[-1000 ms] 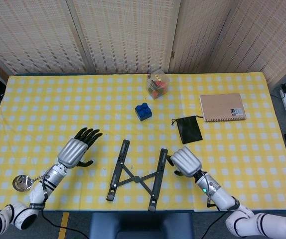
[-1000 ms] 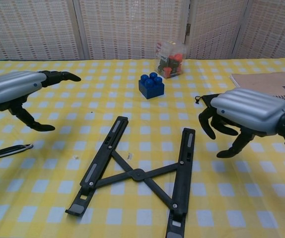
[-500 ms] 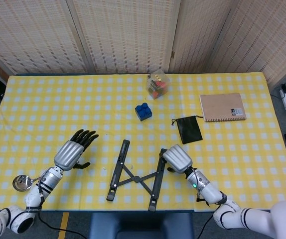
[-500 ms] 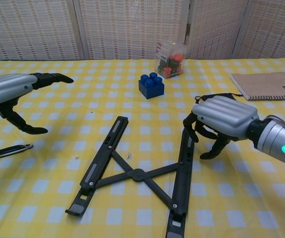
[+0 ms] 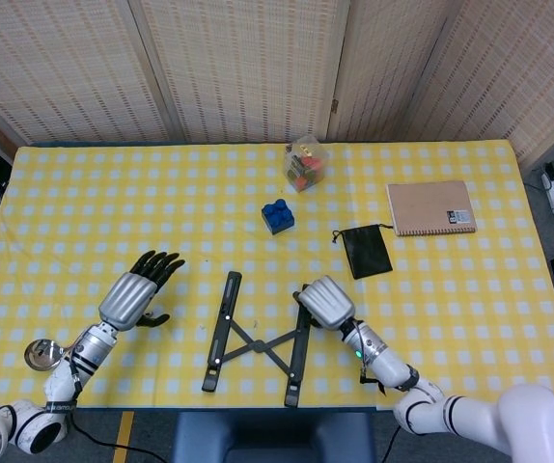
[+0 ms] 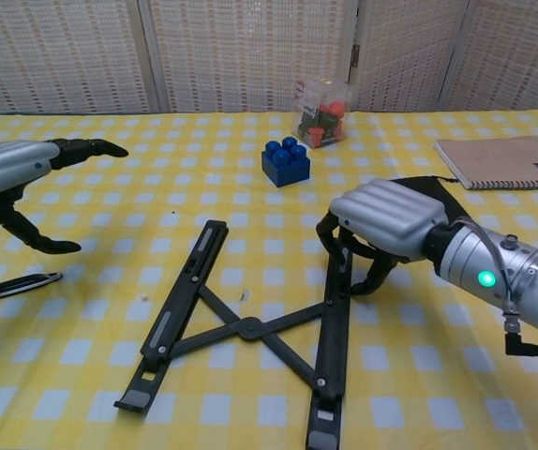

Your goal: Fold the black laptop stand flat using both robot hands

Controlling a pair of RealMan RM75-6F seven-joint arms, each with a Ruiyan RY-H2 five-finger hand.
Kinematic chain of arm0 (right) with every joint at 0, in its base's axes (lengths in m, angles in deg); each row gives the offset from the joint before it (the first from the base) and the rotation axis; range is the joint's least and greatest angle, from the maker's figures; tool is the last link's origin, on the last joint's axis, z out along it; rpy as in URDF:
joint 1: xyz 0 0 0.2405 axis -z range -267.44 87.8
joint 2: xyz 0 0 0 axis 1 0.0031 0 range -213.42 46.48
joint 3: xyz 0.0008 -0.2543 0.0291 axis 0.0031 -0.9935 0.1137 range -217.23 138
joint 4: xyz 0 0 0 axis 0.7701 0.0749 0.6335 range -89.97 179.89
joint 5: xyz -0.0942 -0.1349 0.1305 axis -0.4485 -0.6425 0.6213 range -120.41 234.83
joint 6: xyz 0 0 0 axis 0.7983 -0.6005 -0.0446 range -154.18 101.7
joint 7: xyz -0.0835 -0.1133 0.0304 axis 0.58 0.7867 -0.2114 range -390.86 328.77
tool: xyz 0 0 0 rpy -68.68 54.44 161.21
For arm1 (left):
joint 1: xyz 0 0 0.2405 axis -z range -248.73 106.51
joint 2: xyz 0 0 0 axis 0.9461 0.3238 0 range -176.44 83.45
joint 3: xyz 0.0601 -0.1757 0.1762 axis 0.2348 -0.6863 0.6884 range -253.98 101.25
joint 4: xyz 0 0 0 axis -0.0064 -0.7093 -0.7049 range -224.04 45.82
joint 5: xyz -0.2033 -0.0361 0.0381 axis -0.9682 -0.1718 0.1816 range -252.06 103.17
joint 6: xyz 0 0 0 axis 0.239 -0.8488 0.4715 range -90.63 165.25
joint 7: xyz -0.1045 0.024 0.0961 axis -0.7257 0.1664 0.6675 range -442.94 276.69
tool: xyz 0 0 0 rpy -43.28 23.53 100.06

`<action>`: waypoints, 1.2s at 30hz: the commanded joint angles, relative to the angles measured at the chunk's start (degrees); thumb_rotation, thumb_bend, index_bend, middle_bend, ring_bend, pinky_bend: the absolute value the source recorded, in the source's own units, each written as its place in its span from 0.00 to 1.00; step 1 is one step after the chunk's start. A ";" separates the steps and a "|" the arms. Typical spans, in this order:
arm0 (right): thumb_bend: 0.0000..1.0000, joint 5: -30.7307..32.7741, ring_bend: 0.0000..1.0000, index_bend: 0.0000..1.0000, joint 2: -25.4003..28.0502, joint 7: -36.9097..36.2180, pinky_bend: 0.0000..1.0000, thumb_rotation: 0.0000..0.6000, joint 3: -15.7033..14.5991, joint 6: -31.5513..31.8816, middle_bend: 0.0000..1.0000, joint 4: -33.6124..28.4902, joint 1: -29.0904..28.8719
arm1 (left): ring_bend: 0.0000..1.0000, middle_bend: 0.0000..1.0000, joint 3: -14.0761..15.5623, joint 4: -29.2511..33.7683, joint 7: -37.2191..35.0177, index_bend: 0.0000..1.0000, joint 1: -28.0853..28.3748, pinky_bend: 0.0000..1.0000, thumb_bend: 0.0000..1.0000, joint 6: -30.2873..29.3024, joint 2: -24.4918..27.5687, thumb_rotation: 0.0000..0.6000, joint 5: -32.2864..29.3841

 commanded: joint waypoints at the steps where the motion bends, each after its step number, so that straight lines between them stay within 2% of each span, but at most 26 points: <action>1: 0.12 0.56 0.91 0.65 -1.82 -0.16 0.91 1.00 1.22 0.43 0.88 1.64 -0.84 | 0.00 0.07 -0.04 -0.39 -0.20 0.00 0.05 0.00 0.23 -0.08 -0.17 1.00 0.13; 4: 0.12 0.73 0.90 0.65 -1.85 -2.04 0.91 1.00 1.89 0.77 0.88 0.40 -1.27 | 0.00 0.07 -0.12 -1.37 -0.27 0.00 0.21 0.00 0.23 -0.39 -0.75 1.00 0.55; 6: 0.12 0.14 0.90 0.65 -0.17 -3.73 0.91 1.00 1.86 2.03 0.88 -3.15 -0.90 | 0.00 0.07 -0.05 -2.47 -0.47 0.00 0.30 0.00 0.23 -0.94 -1.28 1.00 1.26; 8: 0.12 -0.47 0.90 0.65 2.12 -4.75 0.91 1.00 1.70 3.22 0.88 -7.21 -0.39 | 0.04 0.12 0.05 -3.75 -0.85 0.01 0.36 0.02 0.24 -1.91 -1.87 1.00 2.27; 11: 0.12 -1.74 0.90 0.65 6.16 -4.11 0.91 1.00 1.45 5.22 0.88 -13.16 0.34 | 0.08 0.17 0.80 -5.56 -0.51 0.04 0.60 0.05 0.24 -2.66 -2.60 1.00 4.08; 15: 0.12 -2.88 0.90 0.65 10.62 -2.68 0.91 1.00 0.79 6.49 0.88 -20.32 1.10 | 0.08 0.17 2.33 -6.62 1.44 0.05 1.06 0.05 0.21 -3.65 -3.61 1.00 7.26; 19: 0.12 -3.69 0.90 0.65 13.06 -0.76 0.91 1.00 -0.55 6.23 0.88 -24.87 1.46 | 0.06 0.17 2.62 -7.79 2.61 0.03 1.78 0.03 0.20 -3.48 -5.54 1.00 8.36; 24: 0.12 -3.75 0.90 0.65 14.01 1.33 0.91 1.00 -2.06 5.55 0.88 -26.96 1.97 | 0.05 0.16 1.73 -11.04 4.18 0.01 3.29 0.01 0.20 -2.59 -8.88 1.00 8.45; 36: 0.12 -3.27 0.90 0.65 11.45 3.26 0.91 1.00 -3.63 3.32 0.88 -24.50 1.84 | 0.03 0.13 0.32 -17.60 5.28 0.00 5.99 0.00 0.20 3.46 -14.62 1.00 4.48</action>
